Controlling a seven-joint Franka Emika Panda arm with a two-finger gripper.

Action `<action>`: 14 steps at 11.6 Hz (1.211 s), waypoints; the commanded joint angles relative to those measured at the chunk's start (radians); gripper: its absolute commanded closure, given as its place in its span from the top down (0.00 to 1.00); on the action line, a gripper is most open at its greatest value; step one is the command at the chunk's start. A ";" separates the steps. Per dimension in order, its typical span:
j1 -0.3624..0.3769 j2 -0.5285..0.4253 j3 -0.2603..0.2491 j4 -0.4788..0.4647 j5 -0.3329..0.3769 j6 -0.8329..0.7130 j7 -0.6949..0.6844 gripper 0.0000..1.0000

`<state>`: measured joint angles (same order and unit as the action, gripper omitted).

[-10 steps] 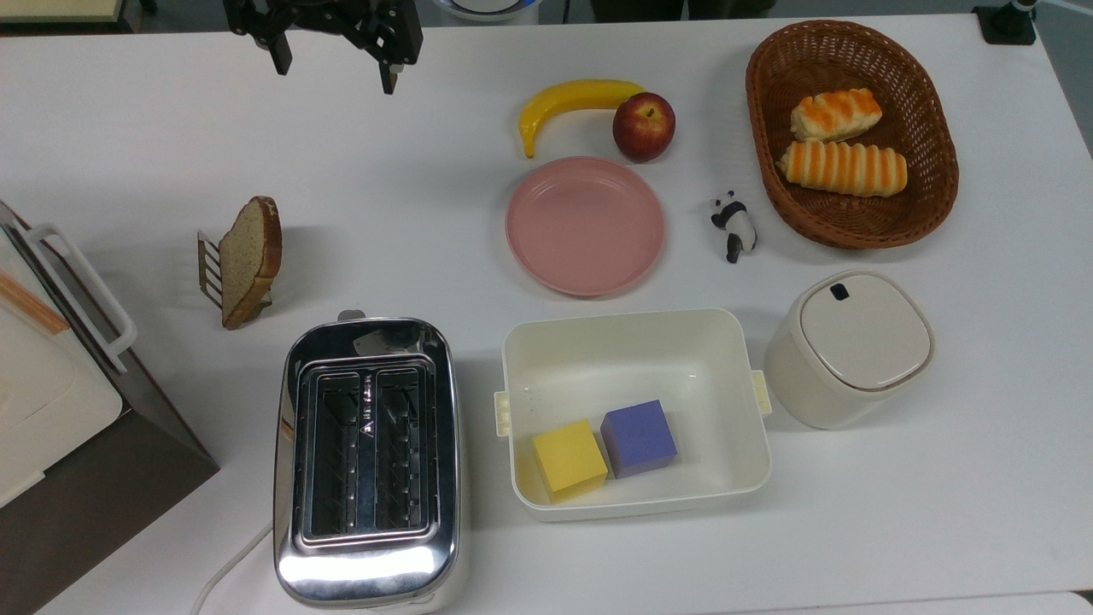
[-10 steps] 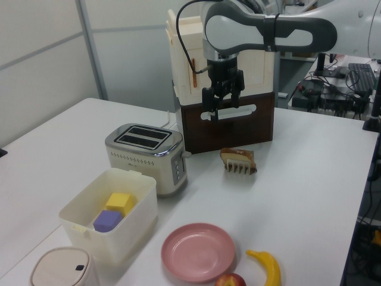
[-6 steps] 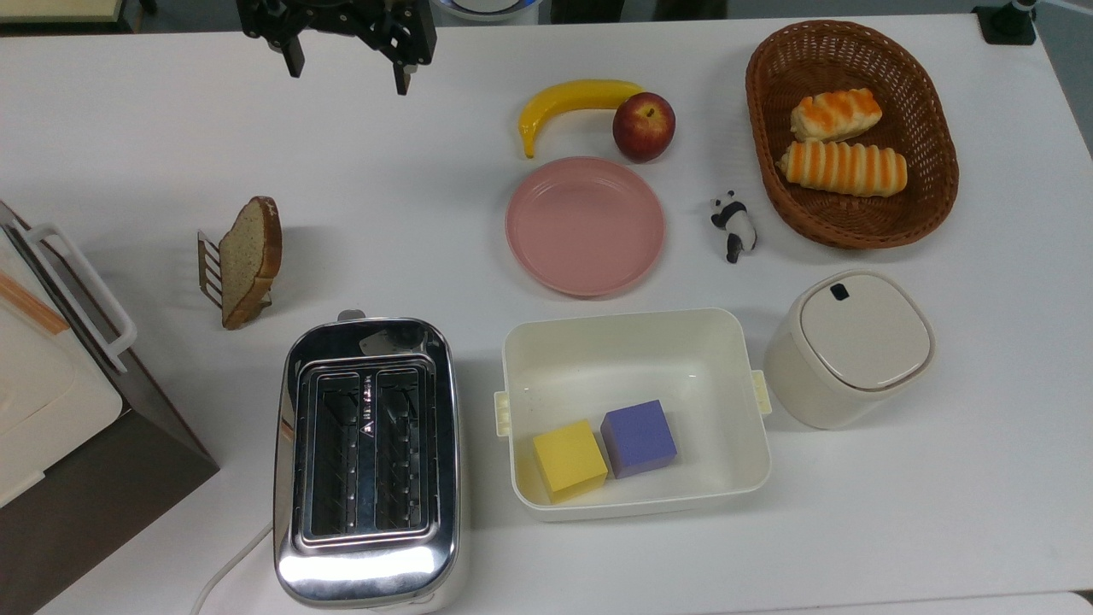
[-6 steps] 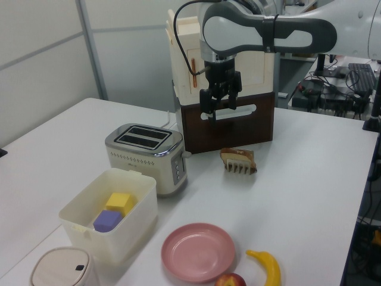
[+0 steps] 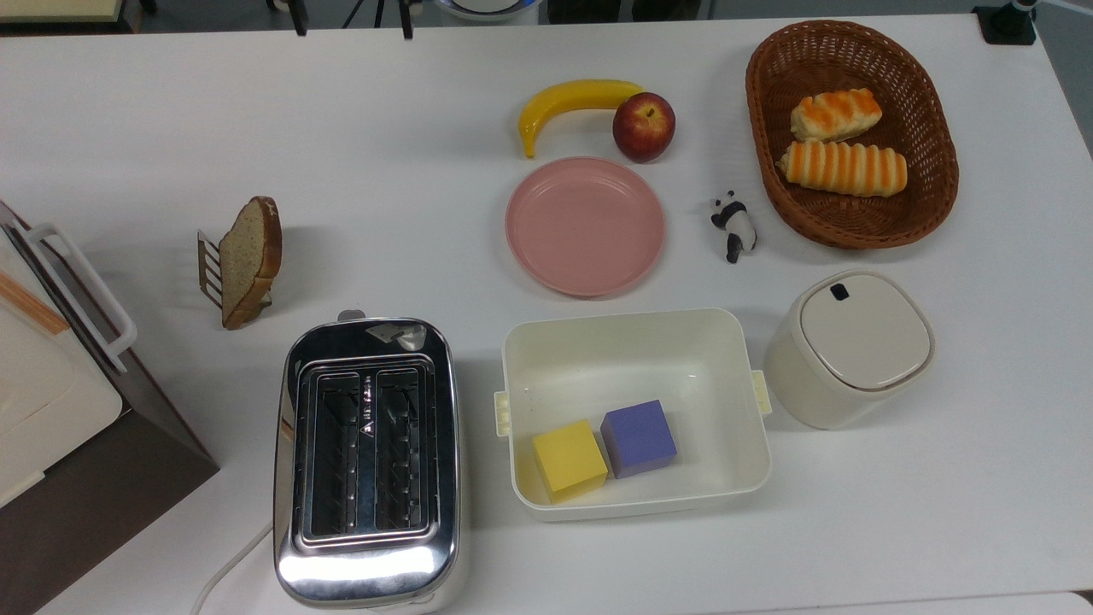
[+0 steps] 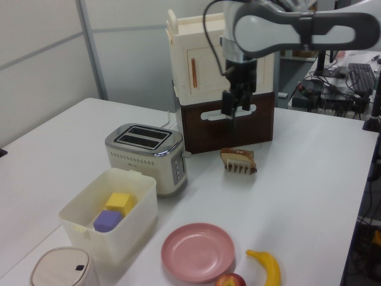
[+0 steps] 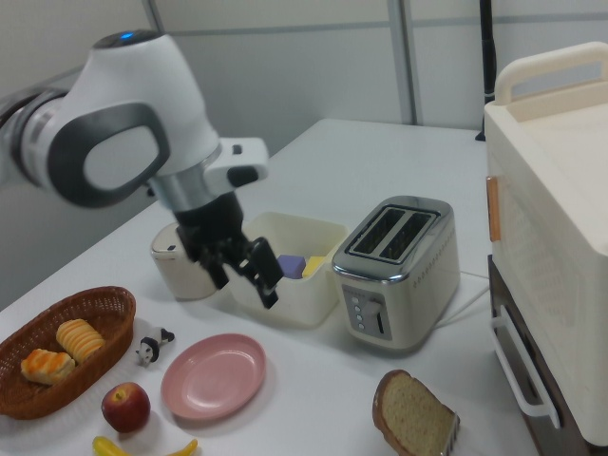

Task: Put the bread in the toaster
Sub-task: 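Move the open gripper from above the toaster toward the bread rack, then lower the open gripper over the bread slice in the wire rack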

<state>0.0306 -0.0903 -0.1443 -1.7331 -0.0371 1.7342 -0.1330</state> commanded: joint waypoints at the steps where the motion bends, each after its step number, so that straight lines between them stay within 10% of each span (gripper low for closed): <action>1: -0.046 -0.182 -0.008 -0.265 -0.015 0.180 -0.234 1.00; 8: -0.117 -0.223 -0.061 -0.710 -0.015 0.885 -0.540 1.00; 14: -0.104 0.024 -0.121 -0.755 -0.015 1.267 -0.651 1.00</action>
<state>-0.0884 -0.1793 -0.2529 -2.4937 -0.0449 2.8800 -0.7629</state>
